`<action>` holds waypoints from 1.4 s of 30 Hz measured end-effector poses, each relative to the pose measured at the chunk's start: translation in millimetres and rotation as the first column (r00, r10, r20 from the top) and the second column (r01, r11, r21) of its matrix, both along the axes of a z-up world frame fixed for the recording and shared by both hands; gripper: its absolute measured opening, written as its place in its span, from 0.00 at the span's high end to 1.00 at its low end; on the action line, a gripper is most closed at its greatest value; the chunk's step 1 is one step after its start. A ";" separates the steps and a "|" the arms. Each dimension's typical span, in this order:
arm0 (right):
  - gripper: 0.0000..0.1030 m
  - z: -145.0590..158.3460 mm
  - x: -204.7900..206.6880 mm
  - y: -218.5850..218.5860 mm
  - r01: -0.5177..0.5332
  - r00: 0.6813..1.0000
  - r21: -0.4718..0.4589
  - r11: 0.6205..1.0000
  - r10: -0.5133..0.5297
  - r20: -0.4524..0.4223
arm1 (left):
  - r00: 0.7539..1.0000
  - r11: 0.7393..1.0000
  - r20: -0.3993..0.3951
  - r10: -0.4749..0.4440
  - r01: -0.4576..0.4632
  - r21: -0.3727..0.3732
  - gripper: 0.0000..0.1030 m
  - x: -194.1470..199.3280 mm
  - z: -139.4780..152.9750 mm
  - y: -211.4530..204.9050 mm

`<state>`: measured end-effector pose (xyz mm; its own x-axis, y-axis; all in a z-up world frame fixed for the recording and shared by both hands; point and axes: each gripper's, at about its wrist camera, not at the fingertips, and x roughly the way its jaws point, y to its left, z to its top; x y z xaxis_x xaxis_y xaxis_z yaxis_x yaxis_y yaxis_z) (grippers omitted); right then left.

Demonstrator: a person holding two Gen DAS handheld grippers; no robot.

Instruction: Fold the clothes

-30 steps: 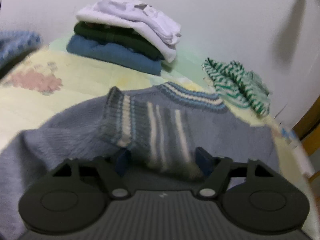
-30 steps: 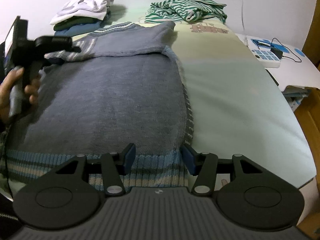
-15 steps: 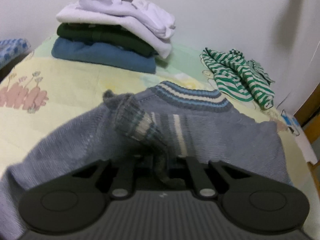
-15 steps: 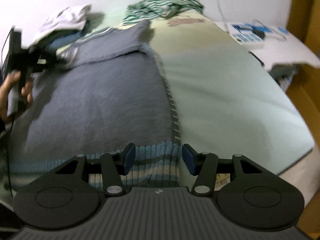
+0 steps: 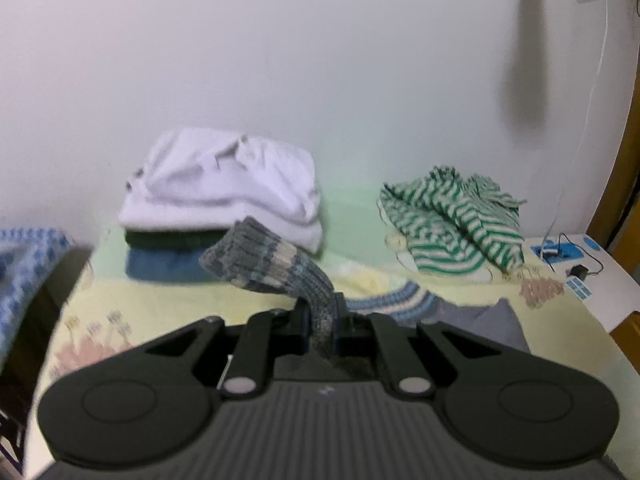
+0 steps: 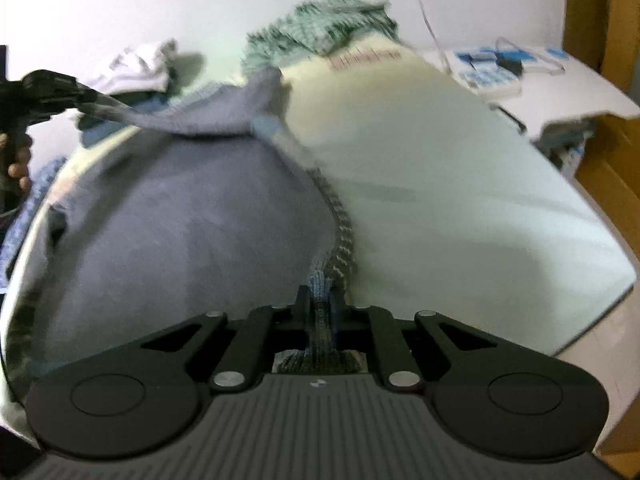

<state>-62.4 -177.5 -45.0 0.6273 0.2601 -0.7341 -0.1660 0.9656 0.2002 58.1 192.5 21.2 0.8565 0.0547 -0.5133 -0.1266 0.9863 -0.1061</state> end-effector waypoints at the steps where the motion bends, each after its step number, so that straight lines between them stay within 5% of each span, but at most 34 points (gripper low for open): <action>1: 0.91 3.9 -1.8 5.4 -0.035 0.999 -0.008 0.999 0.036 0.008 | 1.000 1.000 0.002 0.002 -0.002 0.011 0.96 -0.8 3.4 3.3; 9: 0.90 2.4 -25.2 61.3 -0.371 0.928 -0.036 0.928 0.369 -0.052 | 0.995 0.994 -0.065 0.082 -0.077 0.076 0.95 -4.0 -11.1 50.9; 14: 0.72 -15.7 -21.8 79.5 -0.446 0.888 0.002 0.895 0.442 -0.127 | 0.977 0.989 -0.178 0.117 -0.098 0.112 0.96 4.4 -48.9 69.6; 23: 0.65 13.6 -17.3 47.9 -0.326 0.941 0.044 0.944 0.329 -0.082 | 0.985 0.992 -0.122 0.124 -0.118 0.053 0.95 -13.6 -49.9 73.8; 27: 0.68 -13.2 -5.8 62.9 -0.283 0.948 -0.056 0.958 0.270 -0.168 | 0.997 0.995 -0.041 0.068 -0.064 0.081 0.95 -34.1 -30.4 56.1; 31: 0.66 -2.5 0.7 64.5 -0.297 0.949 -0.066 0.953 0.287 -0.128 | 1.000 0.989 0.027 0.015 -0.019 0.150 0.95 -62.6 -15.3 37.3; 35: 0.66 13.4 36.4 62.2 -0.298 0.954 -0.075 0.952 0.294 -0.056 | 0.997 0.987 0.055 0.051 -0.059 0.152 0.95 -85.7 -12.8 30.3; 42: 0.67 26.3 130.3 86.1 -0.308 0.951 -0.053 0.950 0.309 0.014 | 0.992 0.964 -0.027 0.121 -0.111 0.240 0.95 -106.2 -36.8 9.2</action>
